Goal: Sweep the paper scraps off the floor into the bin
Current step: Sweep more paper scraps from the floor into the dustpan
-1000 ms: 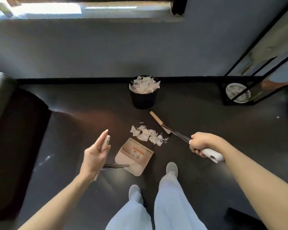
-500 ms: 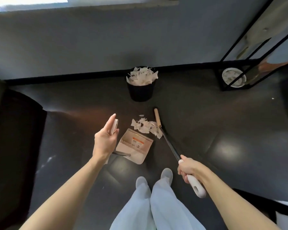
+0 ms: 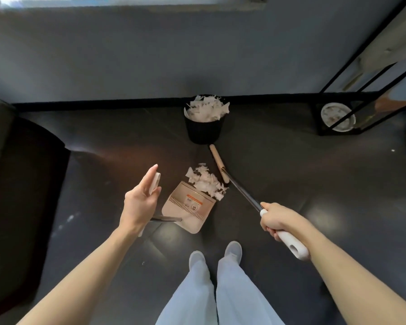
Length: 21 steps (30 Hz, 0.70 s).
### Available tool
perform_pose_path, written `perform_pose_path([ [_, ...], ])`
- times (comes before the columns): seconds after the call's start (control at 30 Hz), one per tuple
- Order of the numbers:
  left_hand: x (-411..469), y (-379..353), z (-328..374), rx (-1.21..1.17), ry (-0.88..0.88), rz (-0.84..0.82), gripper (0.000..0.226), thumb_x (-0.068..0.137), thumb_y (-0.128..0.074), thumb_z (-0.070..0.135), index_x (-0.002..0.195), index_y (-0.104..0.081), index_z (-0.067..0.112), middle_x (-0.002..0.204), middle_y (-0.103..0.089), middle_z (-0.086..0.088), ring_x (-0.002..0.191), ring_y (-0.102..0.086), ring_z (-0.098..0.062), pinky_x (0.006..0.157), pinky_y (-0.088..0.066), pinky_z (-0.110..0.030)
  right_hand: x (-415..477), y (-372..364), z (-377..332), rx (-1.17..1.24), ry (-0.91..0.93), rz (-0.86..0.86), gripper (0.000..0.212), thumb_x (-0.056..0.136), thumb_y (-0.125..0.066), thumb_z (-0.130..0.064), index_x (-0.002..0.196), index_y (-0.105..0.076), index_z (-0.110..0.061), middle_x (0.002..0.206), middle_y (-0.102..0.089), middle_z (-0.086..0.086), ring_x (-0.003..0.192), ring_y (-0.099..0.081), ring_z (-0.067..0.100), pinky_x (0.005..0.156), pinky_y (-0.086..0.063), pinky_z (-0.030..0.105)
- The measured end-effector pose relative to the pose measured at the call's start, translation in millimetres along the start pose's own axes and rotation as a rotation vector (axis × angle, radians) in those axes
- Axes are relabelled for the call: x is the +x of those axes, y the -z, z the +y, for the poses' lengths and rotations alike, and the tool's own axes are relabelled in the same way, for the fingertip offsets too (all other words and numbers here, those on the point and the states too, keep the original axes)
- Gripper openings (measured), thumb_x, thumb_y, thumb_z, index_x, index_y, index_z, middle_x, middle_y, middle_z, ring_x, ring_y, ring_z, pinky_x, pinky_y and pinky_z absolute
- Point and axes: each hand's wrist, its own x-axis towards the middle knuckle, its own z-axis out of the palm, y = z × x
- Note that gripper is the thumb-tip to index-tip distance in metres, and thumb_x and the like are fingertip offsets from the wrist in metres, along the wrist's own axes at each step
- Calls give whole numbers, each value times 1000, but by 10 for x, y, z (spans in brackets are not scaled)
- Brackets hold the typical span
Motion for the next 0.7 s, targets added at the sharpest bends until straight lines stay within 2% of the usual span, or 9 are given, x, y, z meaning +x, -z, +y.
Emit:
perform_pose_path([
  [0.07,0,29,-2,23,-2,8,58,92,-60,9,137,-45,42,121,-57,15,111,-51,6,86,-35,-4,52,-26,-159,-263,53,43,77,86,-46,0,154,-17,-22,116,-56,15,91,-60,30,77,-51,37],
  [0.13,-20,45,-42,35,-6,34,58,91,-61,8,137,-46,42,120,-58,14,108,-52,6,85,-34,-3,101,-42,-273,-377,84,68,73,90,-42,-4,155,-13,-19,137,-50,15,107,-60,32,85,-51,37],
  [0.2,-18,48,-66,52,-6,65,58,91,-62,9,137,-47,41,117,-60,13,106,-55,4,85,-35,-4,168,-85,-324,-395,99,43,78,87,-41,-2,155,-9,-21,139,-50,14,95,-59,31,76,-51,36],
  [0.3,62,26,-32,62,3,105,56,91,-62,10,136,-48,40,117,-61,10,107,-56,-1,84,-35,-2,206,-183,-337,-393,127,-42,81,86,-40,-2,156,-5,-24,139,-49,12,68,-48,17,62,-45,27],
  [0.37,136,-18,31,70,5,118,56,91,-62,10,137,-48,39,119,-63,7,107,-59,-5,83,-37,1,133,-244,-304,-397,144,-99,81,86,-42,-3,156,-6,-25,128,-50,8,62,-42,12,58,-40,24],
  [0.4,171,-44,62,72,2,115,56,91,-62,10,137,-47,38,120,-64,5,107,-61,-9,87,-41,-4,80,-274,-262,-378,139,-130,80,88,-43,-4,155,-7,-27,119,-49,7,63,-43,11,59,-41,23],
  [0.5,232,-74,117,107,-24,89,56,91,-62,12,137,-46,40,121,-65,-1,105,-64,-23,96,-50,-32,-100,-275,-91,-229,70,-214,80,88,-45,-1,153,-16,-37,102,-53,10,69,-51,15,64,-49,25],
  [0.6,201,-53,109,63,-25,70,55,92,-61,11,138,-47,39,126,-62,0,112,-62,-24,99,-49,-35,-314,-99,65,-56,47,-227,78,87,-45,2,149,-26,-41,74,-54,7,47,-43,9,45,-41,19],
  [0.7,113,-52,106,49,-41,35,55,92,-61,9,137,-48,37,126,-63,-5,113,-58,-35,95,-48,-44,-549,20,222,31,70,-205,77,87,-45,3,148,-28,-42,60,-49,2,37,-39,6,39,-36,18],
])
